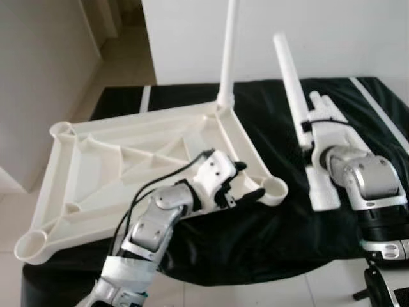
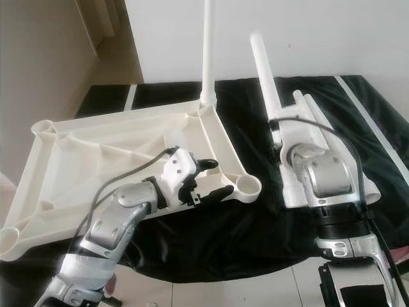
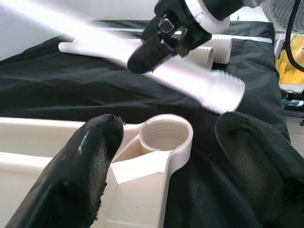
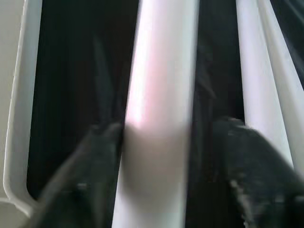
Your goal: Building children table
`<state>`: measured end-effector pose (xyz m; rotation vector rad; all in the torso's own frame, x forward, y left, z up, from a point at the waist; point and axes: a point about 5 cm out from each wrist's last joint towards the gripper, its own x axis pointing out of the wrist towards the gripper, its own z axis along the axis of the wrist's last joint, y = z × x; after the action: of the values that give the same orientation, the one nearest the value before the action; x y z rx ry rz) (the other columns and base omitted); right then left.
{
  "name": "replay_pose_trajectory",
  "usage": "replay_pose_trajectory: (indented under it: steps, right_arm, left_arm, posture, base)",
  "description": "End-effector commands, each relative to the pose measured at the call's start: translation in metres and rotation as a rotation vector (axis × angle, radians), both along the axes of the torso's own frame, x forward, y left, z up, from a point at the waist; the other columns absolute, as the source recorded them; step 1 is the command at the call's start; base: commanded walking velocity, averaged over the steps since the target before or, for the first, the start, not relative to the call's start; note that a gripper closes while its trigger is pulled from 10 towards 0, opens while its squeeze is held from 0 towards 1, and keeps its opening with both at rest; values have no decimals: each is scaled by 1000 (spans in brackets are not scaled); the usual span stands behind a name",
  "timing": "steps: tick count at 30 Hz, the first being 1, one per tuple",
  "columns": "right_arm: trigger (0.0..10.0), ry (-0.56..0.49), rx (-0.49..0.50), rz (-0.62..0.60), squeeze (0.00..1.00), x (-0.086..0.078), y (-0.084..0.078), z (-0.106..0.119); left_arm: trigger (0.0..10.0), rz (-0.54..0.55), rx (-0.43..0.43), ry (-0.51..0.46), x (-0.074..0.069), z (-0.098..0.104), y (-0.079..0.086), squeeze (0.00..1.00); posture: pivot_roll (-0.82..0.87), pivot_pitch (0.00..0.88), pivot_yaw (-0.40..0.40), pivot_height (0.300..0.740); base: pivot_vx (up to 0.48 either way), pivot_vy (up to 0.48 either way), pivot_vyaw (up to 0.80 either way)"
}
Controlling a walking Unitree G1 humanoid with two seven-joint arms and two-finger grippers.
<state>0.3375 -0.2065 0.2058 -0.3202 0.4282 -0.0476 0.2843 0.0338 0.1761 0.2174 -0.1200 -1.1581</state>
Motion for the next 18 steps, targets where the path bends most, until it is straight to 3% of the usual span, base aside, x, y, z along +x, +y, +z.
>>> replay_pose_trajectory:
  steps: [1, 12, 16, 17, 18]
  right_arm:
    - [10000, -39, 17, -19, 1000, 2, -2, 2]
    - [10000, -102, 37, -10, 1000, 4, 4, 5]
    - [10000, -189, 55, 3, 1000, 3, 5, 9]
    - [10000, -219, 57, 4, 0, 1, 4, 9]
    - [10000, -233, 59, 2, 0, -1, 3, 8]
  left_arm:
    - [10000, 53, -5, 2, 1, -3, 1, 0]
    - [10000, 36, -20, 14, -4, -3, -5, 0]
    - [10000, 40, -18, 14, -4, -3, -4, 0]
    - [10000, 45, -18, 13, -3, -2, -3, 0]
    - [10000, 47, -18, 12, -2, -2, -2, 0]
  posture:
    - [-58, 19, 12, 740]
    - [-51, 19, 20, 740]
    - [-51, 19, 20, 740]
    - [-50, 29, 19, 740]
    - [-50, 29, 19, 740]
  base:
    - [0, 0, 0]
    - [0, 0, 0]
    - [0, 0, 0]
    - [0, 0, 0]
    - [0, 0, 0]
